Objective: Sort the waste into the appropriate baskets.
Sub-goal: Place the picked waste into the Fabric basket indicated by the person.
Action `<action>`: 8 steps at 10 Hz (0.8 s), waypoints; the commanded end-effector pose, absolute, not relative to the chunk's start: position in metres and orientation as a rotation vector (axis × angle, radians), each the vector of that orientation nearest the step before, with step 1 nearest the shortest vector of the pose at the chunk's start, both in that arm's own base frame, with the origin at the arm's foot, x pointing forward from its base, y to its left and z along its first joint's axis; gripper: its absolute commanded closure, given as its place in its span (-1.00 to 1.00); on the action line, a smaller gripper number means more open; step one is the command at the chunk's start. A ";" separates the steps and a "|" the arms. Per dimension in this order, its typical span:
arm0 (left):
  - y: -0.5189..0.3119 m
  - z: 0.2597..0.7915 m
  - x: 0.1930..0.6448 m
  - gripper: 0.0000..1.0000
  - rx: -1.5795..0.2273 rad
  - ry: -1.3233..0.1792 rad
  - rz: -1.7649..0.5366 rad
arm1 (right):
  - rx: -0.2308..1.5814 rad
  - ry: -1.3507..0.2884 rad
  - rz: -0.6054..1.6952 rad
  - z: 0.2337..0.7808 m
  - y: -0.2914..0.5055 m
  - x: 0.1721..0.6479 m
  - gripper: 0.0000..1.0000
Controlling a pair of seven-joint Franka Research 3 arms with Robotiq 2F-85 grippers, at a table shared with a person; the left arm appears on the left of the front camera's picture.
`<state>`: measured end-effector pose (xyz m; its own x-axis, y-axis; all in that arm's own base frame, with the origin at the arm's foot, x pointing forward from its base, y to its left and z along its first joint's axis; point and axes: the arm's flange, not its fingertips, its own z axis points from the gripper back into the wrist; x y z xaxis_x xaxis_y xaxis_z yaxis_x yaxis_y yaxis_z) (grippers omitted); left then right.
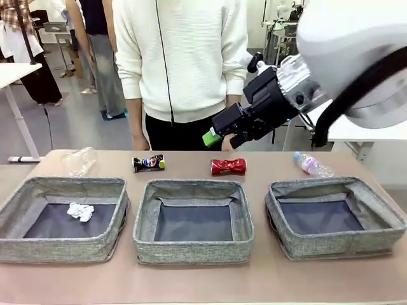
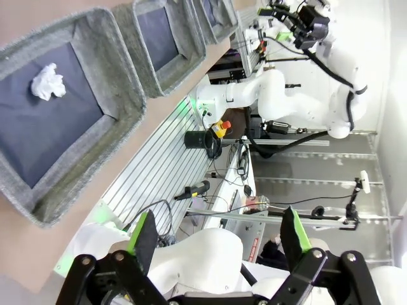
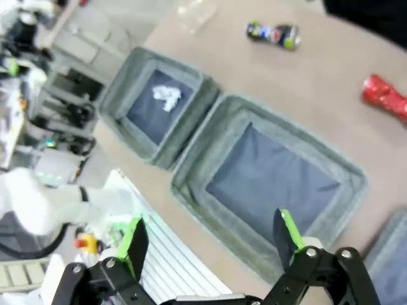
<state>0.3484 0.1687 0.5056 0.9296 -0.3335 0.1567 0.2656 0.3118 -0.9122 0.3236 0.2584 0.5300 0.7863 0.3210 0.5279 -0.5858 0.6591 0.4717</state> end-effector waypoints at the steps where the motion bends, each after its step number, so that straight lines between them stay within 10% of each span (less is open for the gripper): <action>1: 0.168 0.505 0.345 -1.00 -1.182 0.056 -0.416 | 0.695 -0.421 0.599 0.551 0.310 0.353 -1.00; 3: 0.168 0.505 0.345 -1.00 -1.182 0.056 -0.416 | 0.699 -0.344 0.668 0.531 0.286 0.331 -1.00; 8: 0.168 0.505 0.345 -1.00 -1.182 0.056 -0.416 | 1.359 -0.212 0.171 0.523 0.083 0.344 -1.00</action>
<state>0.3482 0.1689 0.5056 0.9297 -0.3331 0.1574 0.2661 0.3118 -0.9121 0.3471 0.1298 0.5405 0.9334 0.1020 0.3442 -0.3589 0.2863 0.8884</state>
